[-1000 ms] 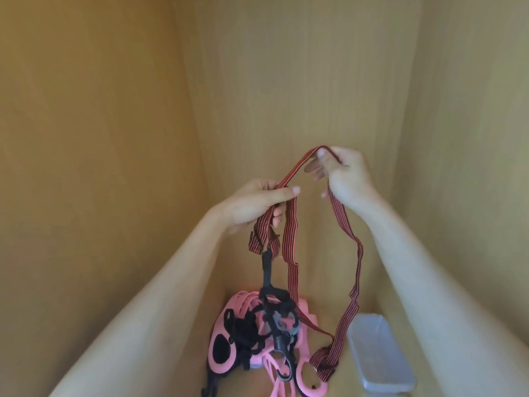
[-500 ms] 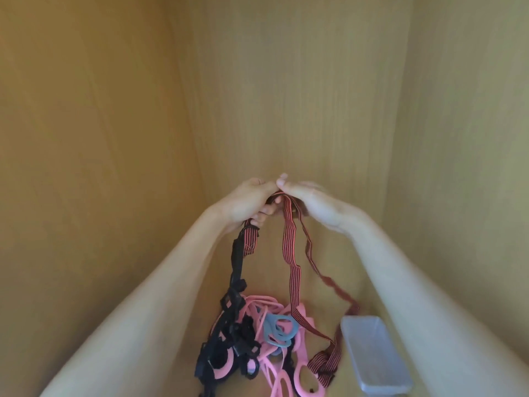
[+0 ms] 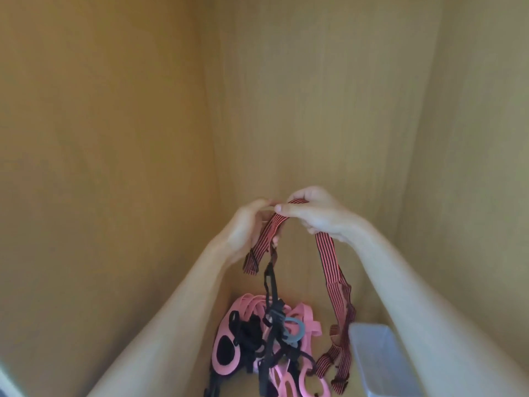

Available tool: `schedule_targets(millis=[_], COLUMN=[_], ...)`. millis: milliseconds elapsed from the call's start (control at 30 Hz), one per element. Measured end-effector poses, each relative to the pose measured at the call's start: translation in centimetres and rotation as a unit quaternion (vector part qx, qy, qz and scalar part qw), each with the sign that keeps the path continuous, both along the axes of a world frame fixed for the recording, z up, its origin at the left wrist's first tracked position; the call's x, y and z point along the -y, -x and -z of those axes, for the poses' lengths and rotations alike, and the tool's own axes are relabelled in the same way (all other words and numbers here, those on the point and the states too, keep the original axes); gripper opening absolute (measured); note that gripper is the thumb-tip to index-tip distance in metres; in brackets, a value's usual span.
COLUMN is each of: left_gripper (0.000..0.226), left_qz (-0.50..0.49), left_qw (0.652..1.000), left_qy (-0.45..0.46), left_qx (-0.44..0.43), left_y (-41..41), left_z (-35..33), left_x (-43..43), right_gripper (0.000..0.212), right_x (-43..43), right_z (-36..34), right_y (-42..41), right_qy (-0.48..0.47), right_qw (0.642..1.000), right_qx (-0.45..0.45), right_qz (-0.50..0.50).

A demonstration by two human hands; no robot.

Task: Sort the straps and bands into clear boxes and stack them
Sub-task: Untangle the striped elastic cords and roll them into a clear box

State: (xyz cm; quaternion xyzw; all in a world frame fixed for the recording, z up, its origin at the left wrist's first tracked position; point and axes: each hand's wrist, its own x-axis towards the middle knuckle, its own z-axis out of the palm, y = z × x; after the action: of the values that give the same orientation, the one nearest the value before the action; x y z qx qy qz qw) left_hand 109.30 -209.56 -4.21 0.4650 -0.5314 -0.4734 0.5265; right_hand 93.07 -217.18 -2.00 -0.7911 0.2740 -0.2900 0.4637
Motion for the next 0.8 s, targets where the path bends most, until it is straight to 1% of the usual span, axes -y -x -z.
schedule_targets(millis=[67, 133, 167, 200, 233, 267, 300, 333, 367, 433, 467, 500, 533, 567, 633, 667, 800], left_gripper=[0.045, 0.037, 0.028, 0.021, 0.020, 0.019, 0.015, 0.006, 0.006, 0.035, 0.048, 0.056, 0.054, 0.045, 0.019, 0.012, 0.014], left_qz=[-0.009, -0.075, -0.141, -0.220, -0.295, -0.342, -0.358, -0.342, -0.302, -0.227, -0.209, -0.206, -0.215, -0.229, -0.257, -0.264, -0.251], left_qw=[0.999, 0.994, 0.984, 0.967, 0.943, 0.923, 0.915, 0.919, 0.933, 0.949, 0.944, 0.934, 0.925, 0.923, 0.933, 0.938, 0.960], left_qy=[0.020, 0.060, 0.089, 0.120, 0.147, 0.171, 0.187, 0.194, 0.184, 0.127, 0.097, 0.082, 0.078, 0.080, 0.083, 0.080, 0.056], left_qx=[-0.028, -0.050, -0.054, -0.056, -0.050, -0.035, -0.008, 0.027, 0.069, 0.177, 0.234, 0.280, 0.303, 0.298, 0.240, 0.210, 0.114], left_y=[0.4, 0.8, 0.9, 0.8, 0.6, 0.3, 0.0, 0.0, 0.3, 0.9, 1.2, 1.6, 2.0, 2.2, 2.3, 2.1, 1.3], left_z=[0.8, 1.9, 2.5, 3.2, 3.7, 4.4, 5.1, 5.9, 6.5, 8.0, 8.7, 9.3, 9.7, 10.0, 10.1, 10.1, 9.7], left_x=[-0.6, -1.1, -1.3, -1.7, -2.3, -2.8, -3.5, -4.1, -4.6, -5.1, -5.0, -4.8, -4.4, -4.1, -3.6, -3.4, -3.5], right_gripper=[0.024, 0.027, 0.028, 0.030, 0.032, 0.035, 0.037, 0.037, 0.037, 0.031, 0.028, 0.028, 0.028, 0.028, 0.028, 0.027, 0.024], right_x=[-0.2, -0.5, -0.5, -0.6, -0.5, -0.5, -0.5, -0.6, -0.6, -0.8, -0.9, -1.0, -1.0, -1.0, -1.1, -1.0, -0.6], right_z=[0.0, -0.1, -0.1, -0.1, -0.2, -0.3, -0.4, -0.6, -0.7, -1.0, -1.1, -1.2, -1.3, -1.4, -1.5, -1.5, -1.2], right_y=[-0.3, -0.4, -0.3, -0.2, -0.1, 0.1, 0.3, 0.4, 0.5, 0.5, 0.4, 0.3, 0.2, 0.2, 0.2, 0.2, 0.5], right_qy=[0.019, 0.029, 0.030, 0.030, 0.029, 0.028, 0.028, 0.029, 0.030, 0.029, 0.024, 0.018, 0.011, 0.006, 0.002, 0.000, 0.009], right_qw=[1.000, 0.999, 0.999, 0.998, 0.998, 0.998, 0.997, 0.997, 0.996, 0.996, 0.996, 0.996, 0.996, 0.995, 0.995, 0.994, 0.992], right_qx=[-0.014, -0.021, -0.021, -0.020, -0.017, -0.014, -0.012, -0.011, -0.010, -0.002, 0.006, 0.017, 0.027, 0.034, 0.043, 0.045, 0.035], right_qz=[0.002, 0.021, 0.035, 0.046, 0.054, 0.061, 0.066, 0.072, 0.078, 0.085, 0.084, 0.084, 0.086, 0.088, 0.093, 0.096, 0.122])
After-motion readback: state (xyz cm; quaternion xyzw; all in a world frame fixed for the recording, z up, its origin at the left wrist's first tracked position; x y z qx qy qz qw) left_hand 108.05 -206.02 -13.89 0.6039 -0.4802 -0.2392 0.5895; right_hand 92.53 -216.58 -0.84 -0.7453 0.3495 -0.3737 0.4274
